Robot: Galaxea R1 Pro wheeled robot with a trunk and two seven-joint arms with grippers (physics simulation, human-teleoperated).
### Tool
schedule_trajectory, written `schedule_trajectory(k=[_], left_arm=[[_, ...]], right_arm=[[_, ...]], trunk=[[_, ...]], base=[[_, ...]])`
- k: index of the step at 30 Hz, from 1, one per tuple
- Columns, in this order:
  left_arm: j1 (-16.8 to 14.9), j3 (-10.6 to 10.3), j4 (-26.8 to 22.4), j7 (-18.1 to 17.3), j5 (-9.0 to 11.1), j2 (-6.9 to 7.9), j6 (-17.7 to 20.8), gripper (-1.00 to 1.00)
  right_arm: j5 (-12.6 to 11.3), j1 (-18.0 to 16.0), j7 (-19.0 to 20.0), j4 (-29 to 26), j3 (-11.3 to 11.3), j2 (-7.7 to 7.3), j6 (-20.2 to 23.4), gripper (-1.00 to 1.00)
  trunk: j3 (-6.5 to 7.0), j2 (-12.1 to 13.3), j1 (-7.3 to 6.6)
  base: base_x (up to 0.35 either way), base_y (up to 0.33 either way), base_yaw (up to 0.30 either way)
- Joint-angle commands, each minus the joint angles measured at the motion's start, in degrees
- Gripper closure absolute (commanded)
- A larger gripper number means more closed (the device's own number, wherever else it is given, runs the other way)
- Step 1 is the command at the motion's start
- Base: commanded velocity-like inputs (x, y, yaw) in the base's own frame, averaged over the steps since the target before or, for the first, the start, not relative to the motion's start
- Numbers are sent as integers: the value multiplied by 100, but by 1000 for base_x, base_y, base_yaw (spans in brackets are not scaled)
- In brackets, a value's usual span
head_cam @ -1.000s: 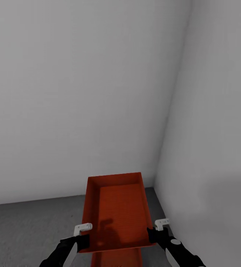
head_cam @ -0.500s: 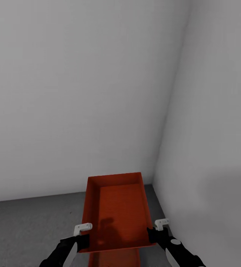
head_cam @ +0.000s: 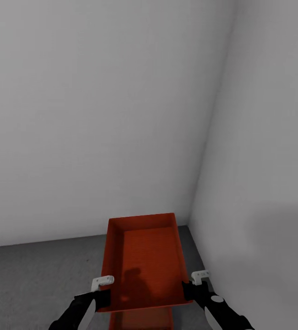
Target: Move the two storage containers from the living room to the garage. In the garage, place one container on the floor and stack the other container on top of it (either order is fine).
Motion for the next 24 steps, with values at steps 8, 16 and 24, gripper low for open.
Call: schedule_trajectory(k=[8,16,24], left_arm=[[-6,29,-201,173,-131,112,-165,100],[-6,29,-201,166,-123,120,-165,100],[-6,29,-201,166,-118,120,-167,100]], right_arm=[[-64,0,179,20,181,-8,-23,100],[-71,2,179,20,181,-9,-23,100],[-73,-1,179,20,181,-11,-23,100]], trunk=[[-12,-9,2],[-12,-9,2],[-12,-9,2]], base=[[0,0,0],[0,100,-94],[0,241,-259]])
